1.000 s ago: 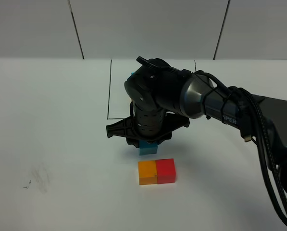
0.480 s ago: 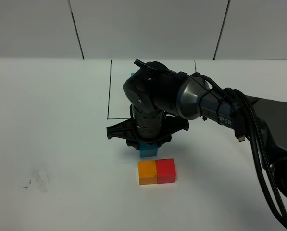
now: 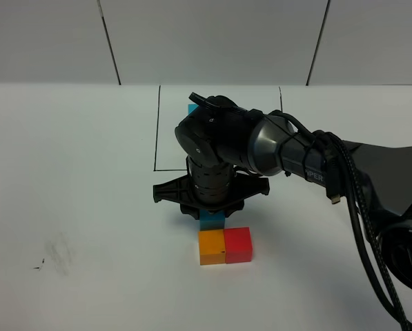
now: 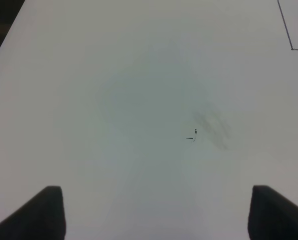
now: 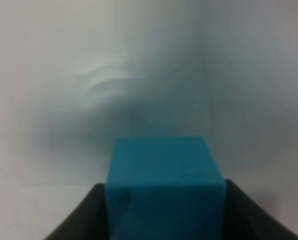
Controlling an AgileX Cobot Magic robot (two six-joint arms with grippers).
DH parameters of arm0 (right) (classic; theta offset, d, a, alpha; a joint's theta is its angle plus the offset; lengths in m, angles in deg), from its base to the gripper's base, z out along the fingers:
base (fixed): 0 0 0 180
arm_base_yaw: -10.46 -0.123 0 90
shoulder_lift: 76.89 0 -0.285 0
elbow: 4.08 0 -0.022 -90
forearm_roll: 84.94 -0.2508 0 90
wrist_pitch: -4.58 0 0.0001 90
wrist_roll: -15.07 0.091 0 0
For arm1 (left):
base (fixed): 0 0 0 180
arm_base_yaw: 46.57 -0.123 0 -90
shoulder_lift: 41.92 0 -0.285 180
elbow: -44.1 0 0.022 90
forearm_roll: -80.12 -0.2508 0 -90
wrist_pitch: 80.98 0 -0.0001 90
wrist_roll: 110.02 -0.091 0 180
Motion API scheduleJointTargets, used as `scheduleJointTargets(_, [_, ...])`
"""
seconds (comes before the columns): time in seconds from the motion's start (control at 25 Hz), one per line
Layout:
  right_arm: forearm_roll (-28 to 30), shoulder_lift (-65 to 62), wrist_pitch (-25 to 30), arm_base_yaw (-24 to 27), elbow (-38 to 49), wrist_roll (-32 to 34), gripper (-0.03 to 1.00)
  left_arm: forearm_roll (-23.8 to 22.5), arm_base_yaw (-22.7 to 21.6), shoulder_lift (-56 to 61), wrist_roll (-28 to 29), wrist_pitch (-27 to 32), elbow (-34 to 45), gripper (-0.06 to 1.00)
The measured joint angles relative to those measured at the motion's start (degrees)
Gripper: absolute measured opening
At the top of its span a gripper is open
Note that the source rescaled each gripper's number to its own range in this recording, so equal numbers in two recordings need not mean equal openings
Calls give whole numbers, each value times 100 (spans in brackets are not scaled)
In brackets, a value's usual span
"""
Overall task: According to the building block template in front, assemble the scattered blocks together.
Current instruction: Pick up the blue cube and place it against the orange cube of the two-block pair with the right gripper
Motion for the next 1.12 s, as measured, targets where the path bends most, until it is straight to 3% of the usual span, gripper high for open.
scheduleJointTargets(1.12, [-31,254,135,-63,-45,209,0,0,0,0,0,0,0,62])
